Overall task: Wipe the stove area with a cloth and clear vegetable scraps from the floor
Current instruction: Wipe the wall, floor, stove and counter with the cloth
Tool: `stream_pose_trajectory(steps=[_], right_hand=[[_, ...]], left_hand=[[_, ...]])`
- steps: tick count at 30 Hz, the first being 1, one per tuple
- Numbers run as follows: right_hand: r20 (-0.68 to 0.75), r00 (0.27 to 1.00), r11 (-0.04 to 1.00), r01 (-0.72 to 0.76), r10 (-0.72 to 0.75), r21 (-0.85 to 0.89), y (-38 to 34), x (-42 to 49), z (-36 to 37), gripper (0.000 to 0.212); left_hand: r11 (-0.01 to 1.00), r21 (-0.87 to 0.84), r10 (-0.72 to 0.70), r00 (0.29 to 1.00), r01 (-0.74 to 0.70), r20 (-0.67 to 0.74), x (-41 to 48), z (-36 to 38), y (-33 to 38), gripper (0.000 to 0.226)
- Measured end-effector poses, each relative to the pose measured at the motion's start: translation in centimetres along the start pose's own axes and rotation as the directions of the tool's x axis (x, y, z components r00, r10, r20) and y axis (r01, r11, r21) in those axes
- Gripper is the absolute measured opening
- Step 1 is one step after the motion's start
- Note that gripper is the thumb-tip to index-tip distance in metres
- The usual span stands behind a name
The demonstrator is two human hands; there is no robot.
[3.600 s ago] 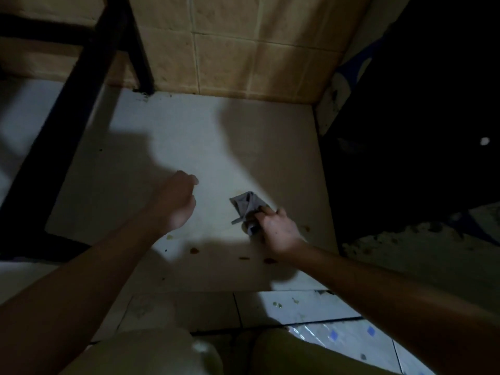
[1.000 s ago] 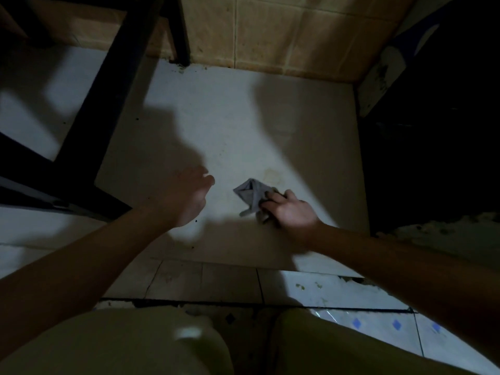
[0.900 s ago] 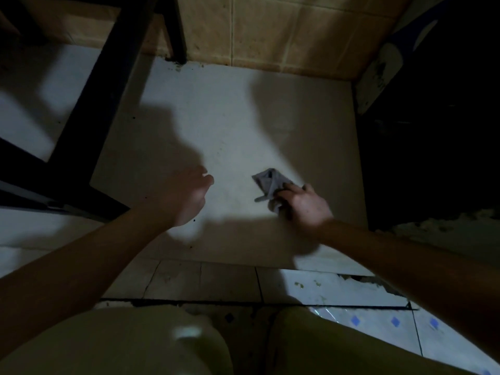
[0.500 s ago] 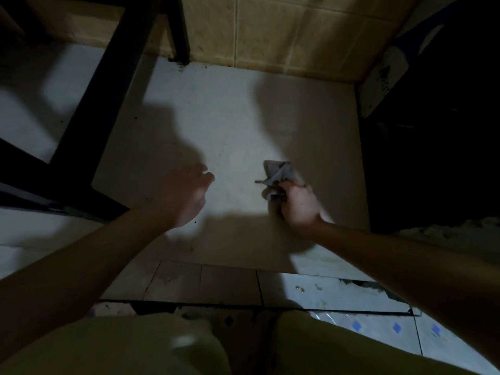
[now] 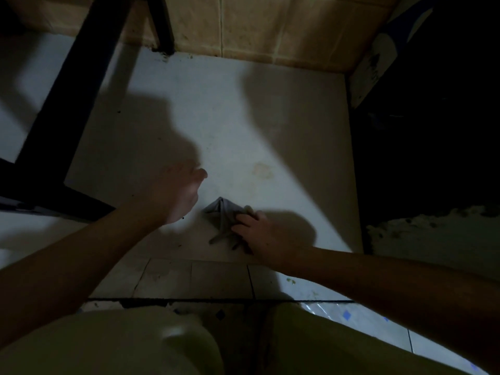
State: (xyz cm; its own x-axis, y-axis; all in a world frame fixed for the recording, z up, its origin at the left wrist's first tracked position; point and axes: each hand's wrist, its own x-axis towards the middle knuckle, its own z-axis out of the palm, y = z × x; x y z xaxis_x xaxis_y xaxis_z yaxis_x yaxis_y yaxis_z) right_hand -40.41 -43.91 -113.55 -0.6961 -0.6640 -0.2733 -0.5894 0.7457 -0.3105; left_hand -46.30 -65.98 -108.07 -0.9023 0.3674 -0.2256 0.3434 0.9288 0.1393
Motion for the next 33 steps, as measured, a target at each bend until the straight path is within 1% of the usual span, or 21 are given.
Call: stream_pose_trajectory(steps=[3, 5, 7, 8, 9, 11, 13, 16, 18, 19, 22, 25, 29, 30, 33], right_hand=[[-0.004, 0.997, 0.997, -0.073, 0.073, 0.040, 0.7, -2.7, -0.3, 0.041], [-0.079, 0.989, 0.992, -0.120, 0.122, 0.031, 1.3, -4.7, -0.8, 0.040], [-0.137, 0.965, 0.974, -0.226, 0.224, 0.004, 2.1, -6.7, -1.0, 0.042], [-0.119, 0.950, 0.958, -0.288, 0.288, 0.016, 2.6, -7.5, -1.0, 0.044], [-0.112, 0.929, 0.936, -0.352, 0.353, 0.028, 3.4, -8.4, -0.9, 0.045], [-0.043, 0.876, 0.872, -0.473, 0.481, 0.127, 5.1, -10.3, -0.7, 0.045], [-0.024, 0.799, 0.782, -0.580, 0.601, 0.228, 6.3, -12.1, -0.9, 0.047], [-0.086, 0.702, 0.673, -0.631, 0.707, 0.386, 6.8, -13.8, -0.8, 0.052], [-0.091, 0.656, 0.615, -0.637, 0.749, 0.465, 6.7, -14.2, -0.7, 0.050], [-0.083, 0.646, 0.598, -0.642, 0.759, 0.480, 6.7, -14.3, -0.7, 0.049], [-0.079, 0.645, 0.595, -0.643, 0.760, 0.482, 6.5, -13.8, -0.5, 0.049], [-0.079, 0.647, 0.614, -0.669, 0.759, 0.419, 5.7, -12.4, 0.0, 0.052], [-0.126, 0.647, 0.641, -0.673, 0.752, 0.370, 4.7, -10.5, 0.3, 0.052], [-0.153, 0.662, 0.665, -0.653, 0.734, 0.362, 4.4, -10.0, 0.1, 0.052], [-0.214, 0.744, 0.763, -0.553, 0.633, 0.335, 3.2, -8.5, -0.1, 0.053]], left_hand=[[0.996, -0.024, 0.080, 0.996, -0.081, -0.026, 0.8, 0.1, 1.3, 0.037], [0.992, -0.013, 0.122, 0.992, -0.122, -0.034, 1.4, 0.3, 2.4, 0.036], [0.989, -0.027, 0.145, 0.989, -0.146, -0.040, 2.0, 0.6, 3.6, 0.035], [0.987, -0.035, 0.155, 0.987, -0.156, -0.043, 2.2, 0.7, 4.2, 0.035], [0.985, -0.041, 0.163, 0.985, -0.165, -0.046, 2.5, 0.8, 4.6, 0.035], [0.982, -0.032, 0.185, 0.982, -0.186, -0.047, 3.0, 0.9, 5.3, 0.036], [0.978, -0.020, 0.207, 0.978, -0.208, -0.033, 3.5, 1.2, 5.8, 0.038], [0.974, -0.020, 0.224, 0.974, -0.224, -0.025, 3.8, 1.5, 6.2, 0.040], [0.973, -0.020, 0.229, 0.973, -0.230, -0.028, 3.8, 1.5, 6.1, 0.039], [0.973, -0.022, 0.228, 0.973, -0.228, -0.028, 3.7, 1.4, 5.9, 0.038], [0.979, -0.024, 0.204, 0.979, -0.205, -0.021, 3.3, 1.3, 5.5, 0.038], [0.985, -0.039, 0.170, 0.985, -0.171, -0.019, 3.2, 1.1, 5.3, 0.039], [0.988, -0.076, 0.133, 0.991, -0.134, -0.019, 3.1, 0.6, 4.9, 0.039], [0.988, -0.083, 0.126, 0.992, -0.127, -0.019, 2.9, 0.6, 4.7, 0.039], [0.990, -0.085, 0.109, 0.994, -0.110, -0.011, 2.5, 0.6, 3.6, 0.039]])
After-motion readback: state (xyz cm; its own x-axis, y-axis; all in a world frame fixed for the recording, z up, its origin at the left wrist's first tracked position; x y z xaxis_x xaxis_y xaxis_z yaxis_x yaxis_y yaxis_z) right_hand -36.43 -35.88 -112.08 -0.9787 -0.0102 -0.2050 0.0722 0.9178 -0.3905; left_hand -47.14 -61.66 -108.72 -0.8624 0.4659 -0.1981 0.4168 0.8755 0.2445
